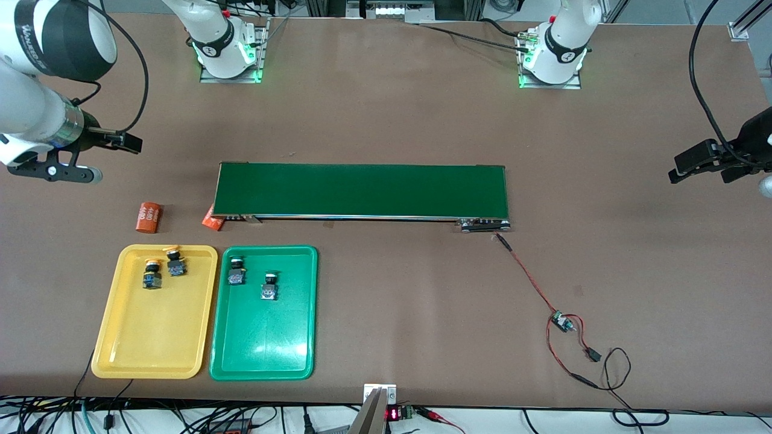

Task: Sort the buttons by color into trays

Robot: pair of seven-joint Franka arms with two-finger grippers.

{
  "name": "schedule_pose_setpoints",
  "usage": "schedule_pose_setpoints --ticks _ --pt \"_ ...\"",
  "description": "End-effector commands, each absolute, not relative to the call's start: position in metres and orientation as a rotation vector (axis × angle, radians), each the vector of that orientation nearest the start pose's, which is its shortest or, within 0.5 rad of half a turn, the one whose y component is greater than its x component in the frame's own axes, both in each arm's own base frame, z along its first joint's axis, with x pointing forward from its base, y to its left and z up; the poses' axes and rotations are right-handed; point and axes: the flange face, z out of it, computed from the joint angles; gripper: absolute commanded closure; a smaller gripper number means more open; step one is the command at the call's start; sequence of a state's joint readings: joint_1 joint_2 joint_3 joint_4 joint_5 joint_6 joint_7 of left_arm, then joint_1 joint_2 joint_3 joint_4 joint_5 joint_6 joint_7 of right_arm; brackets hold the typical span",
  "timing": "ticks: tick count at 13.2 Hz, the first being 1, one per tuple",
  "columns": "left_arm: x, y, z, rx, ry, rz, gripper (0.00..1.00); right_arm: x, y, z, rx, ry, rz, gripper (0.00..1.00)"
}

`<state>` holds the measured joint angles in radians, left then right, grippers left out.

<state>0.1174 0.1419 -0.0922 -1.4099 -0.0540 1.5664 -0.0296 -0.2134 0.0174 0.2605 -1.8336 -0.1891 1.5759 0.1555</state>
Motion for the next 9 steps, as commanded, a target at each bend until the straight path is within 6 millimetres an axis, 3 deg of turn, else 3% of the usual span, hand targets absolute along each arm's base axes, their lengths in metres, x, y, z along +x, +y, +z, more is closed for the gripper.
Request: schedule_pose_setpoints --ticks 1,3,9 --pt "0.596 0.013 0.626 -3.184 -0.074 -0.030 0.00 0.546 0.026 0.501 -3.310 0.111 0.415 0.00" --pt "0.596 0.012 0.625 -3.184 -0.074 -0.025 0.00 0.551 0.025 0.514 -3.312 0.097 0.363 0.00" --pt "0.595 0.012 0.626 -3.186 -0.078 -0.025 0.00 0.572 0.014 0.516 -3.300 0.112 0.210 0.00"
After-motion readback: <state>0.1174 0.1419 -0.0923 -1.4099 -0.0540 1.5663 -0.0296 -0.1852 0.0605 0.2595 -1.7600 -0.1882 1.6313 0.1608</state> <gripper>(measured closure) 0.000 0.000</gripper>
